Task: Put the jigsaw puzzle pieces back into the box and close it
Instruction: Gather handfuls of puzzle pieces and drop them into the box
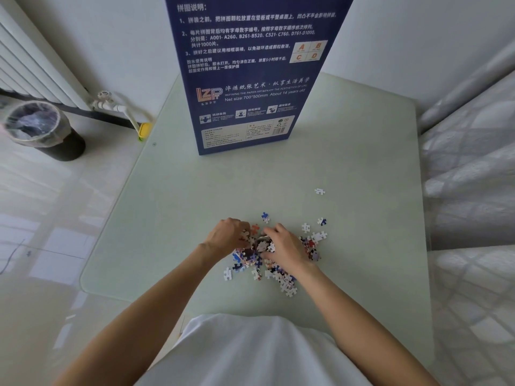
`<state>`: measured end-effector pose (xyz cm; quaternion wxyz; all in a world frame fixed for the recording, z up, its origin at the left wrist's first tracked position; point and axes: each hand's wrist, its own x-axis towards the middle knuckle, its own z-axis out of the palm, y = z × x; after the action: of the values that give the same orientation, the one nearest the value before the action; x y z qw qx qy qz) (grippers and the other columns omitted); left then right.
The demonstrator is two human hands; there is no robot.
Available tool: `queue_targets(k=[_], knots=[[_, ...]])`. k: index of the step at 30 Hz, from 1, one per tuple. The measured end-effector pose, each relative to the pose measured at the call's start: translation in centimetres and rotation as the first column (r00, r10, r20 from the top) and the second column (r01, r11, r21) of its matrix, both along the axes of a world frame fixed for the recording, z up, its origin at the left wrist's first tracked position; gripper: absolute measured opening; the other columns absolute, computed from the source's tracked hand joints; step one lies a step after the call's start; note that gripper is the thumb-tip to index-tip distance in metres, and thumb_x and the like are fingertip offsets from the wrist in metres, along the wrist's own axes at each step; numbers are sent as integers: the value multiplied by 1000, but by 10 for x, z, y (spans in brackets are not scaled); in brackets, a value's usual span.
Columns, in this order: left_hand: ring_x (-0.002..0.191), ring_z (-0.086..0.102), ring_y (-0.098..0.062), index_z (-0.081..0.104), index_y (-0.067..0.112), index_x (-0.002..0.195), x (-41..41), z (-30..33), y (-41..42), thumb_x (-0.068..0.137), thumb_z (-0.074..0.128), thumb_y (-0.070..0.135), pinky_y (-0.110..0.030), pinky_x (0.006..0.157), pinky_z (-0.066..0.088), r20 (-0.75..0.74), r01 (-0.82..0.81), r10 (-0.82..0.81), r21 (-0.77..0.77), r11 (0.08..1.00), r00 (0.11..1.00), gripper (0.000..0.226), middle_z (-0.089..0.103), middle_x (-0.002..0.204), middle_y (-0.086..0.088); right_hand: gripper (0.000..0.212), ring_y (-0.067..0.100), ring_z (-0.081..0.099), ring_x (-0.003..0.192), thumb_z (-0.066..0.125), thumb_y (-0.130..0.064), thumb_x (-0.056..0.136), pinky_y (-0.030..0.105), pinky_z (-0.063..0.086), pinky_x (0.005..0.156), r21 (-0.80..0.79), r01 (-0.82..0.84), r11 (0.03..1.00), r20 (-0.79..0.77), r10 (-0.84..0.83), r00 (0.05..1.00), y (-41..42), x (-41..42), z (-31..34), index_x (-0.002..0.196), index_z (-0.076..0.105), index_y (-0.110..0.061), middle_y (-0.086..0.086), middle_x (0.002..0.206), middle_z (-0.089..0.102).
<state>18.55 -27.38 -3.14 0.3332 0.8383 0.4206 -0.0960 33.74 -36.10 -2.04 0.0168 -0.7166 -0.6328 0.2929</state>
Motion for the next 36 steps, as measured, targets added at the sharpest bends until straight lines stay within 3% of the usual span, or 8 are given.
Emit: queue_targets(k=[7,11,16,19,23,30,33,36], knots=[[96,62,-21,62,16,116,-6,4,3,86,65,18,-22,77,42,30,76,-76,-15,997,997,30,65,109,-5,42,17,63,85,65,-28,86,25,53,76,73,47,996,21,-48,999,3,3,-4,125,56,-16,5,110,62],[93,63,-20,61,22,116,-4,4,2,89,61,29,-27,75,47,-30,75,-73,71,995,997,28,66,108,-1,35,16,64,83,64,-20,87,17,48,76,118,79,990,-16,-78,997,4,6,-5,121,60,-13,7,104,67],[91,65,-17,66,24,110,-4,7,5,85,66,33,-25,75,48,-19,10,-9,85,996,1000,26,69,104,3,39,20,64,96,67,-17,84,26,49,90,88,173,981,-125,-161,979,4,13,0,122,60,-11,9,110,67],[88,66,-14,69,22,104,-9,20,12,83,69,29,-21,74,48,100,-106,97,82,991,990,23,72,101,3,42,14,67,83,67,-22,84,11,46,77,65,243,968,-204,-225,953,8,19,18,123,59,-9,8,120,64],[81,67,-10,73,21,96,-12,66,27,79,74,27,-21,72,51,358,-248,191,121,961,914,19,73,93,6,48,4,66,55,68,-23,83,8,46,54,67,364,929,-357,-318,878,19,30,63,127,55,-8,9,134,52],[82,61,-1,73,18,96,3,211,95,78,74,23,-10,72,49,701,-396,-35,443,804,712,19,72,95,4,26,10,67,63,74,-3,75,22,56,61,269,432,861,-673,-153,723,89,55,206,100,68,-9,-1,81,69],[84,59,1,71,17,102,20,266,134,83,69,24,-5,75,45,727,-468,-122,551,691,676,21,72,97,1,29,9,66,78,71,-12,78,23,57,62,406,389,827,-627,-58,777,130,63,255,106,63,-15,-4,97,66],[88,61,-5,70,15,103,36,301,171,85,66,24,-14,77,49,728,-514,-116,579,633,676,20,71,101,-1,36,6,61,86,68,-20,82,18,55,63,535,359,765,-533,-25,846,173,70,287,116,59,-14,-7,106,60]])
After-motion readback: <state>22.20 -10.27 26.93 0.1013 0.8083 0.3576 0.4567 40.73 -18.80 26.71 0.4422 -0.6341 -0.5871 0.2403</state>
